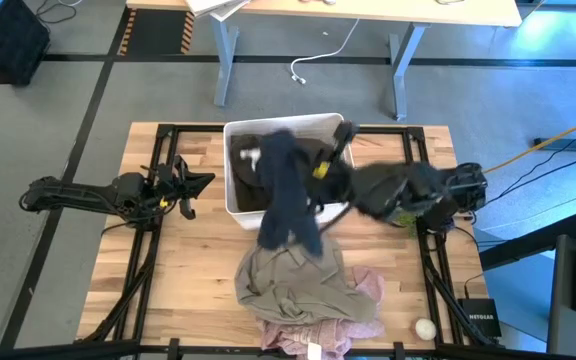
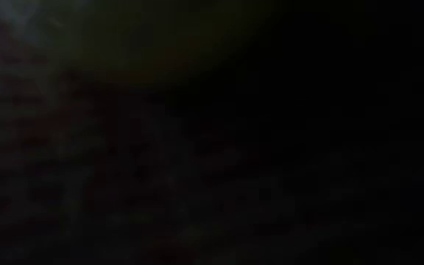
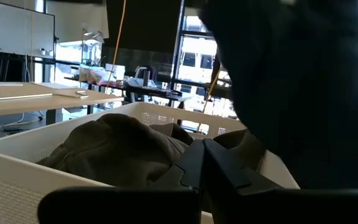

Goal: Sort clothes
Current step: Put the blue shorts into the laundry bin, then put the brown pants into the laundry bin

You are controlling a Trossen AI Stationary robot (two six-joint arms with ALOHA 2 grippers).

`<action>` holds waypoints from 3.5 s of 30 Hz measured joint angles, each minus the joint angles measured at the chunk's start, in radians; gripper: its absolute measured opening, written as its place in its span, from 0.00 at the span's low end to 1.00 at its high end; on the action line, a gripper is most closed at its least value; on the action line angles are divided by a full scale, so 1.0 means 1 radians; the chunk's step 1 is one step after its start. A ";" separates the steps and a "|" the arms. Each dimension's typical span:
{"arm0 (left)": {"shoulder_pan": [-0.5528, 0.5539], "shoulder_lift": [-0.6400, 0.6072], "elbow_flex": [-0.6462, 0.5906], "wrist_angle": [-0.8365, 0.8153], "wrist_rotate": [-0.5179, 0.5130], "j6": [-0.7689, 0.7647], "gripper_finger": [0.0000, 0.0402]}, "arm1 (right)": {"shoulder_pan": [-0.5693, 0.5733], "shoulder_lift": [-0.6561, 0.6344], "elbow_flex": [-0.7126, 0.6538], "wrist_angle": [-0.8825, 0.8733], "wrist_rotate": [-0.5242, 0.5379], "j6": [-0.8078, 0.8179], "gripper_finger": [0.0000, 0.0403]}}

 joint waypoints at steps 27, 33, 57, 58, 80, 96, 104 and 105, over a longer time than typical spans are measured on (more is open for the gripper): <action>0.000 0.000 0.000 -0.004 0.000 0.024 0.01 | -0.259 0.019 0.031 -0.551 -0.195 0.617 0.41; 0.000 0.000 0.000 -0.010 0.000 0.018 0.01 | -0.161 -0.002 0.034 -0.644 -0.397 0.787 0.59; 0.000 0.000 0.000 -0.003 0.000 -0.045 0.01 | 0.271 0.082 -0.732 0.128 -0.971 0.959 0.63; 0.000 0.000 0.000 -0.001 0.000 -0.045 0.01 | 0.270 0.093 -0.732 0.129 -0.977 0.961 0.63; 0.000 0.000 0.000 0.000 0.000 0.021 0.01 | 0.241 0.228 -0.730 -0.214 -0.633 0.996 0.63; 0.000 0.000 0.000 0.000 0.000 0.026 0.01 | 0.120 0.315 -0.792 -0.016 -0.718 0.972 0.63; 0.000 0.000 0.000 -0.003 0.000 0.015 0.01 | 0.072 0.362 -0.807 -0.006 -0.745 0.954 0.48; 0.000 0.000 0.000 -0.004 0.000 0.013 0.01 | 0.074 0.362 -0.802 -0.012 -0.749 0.951 0.41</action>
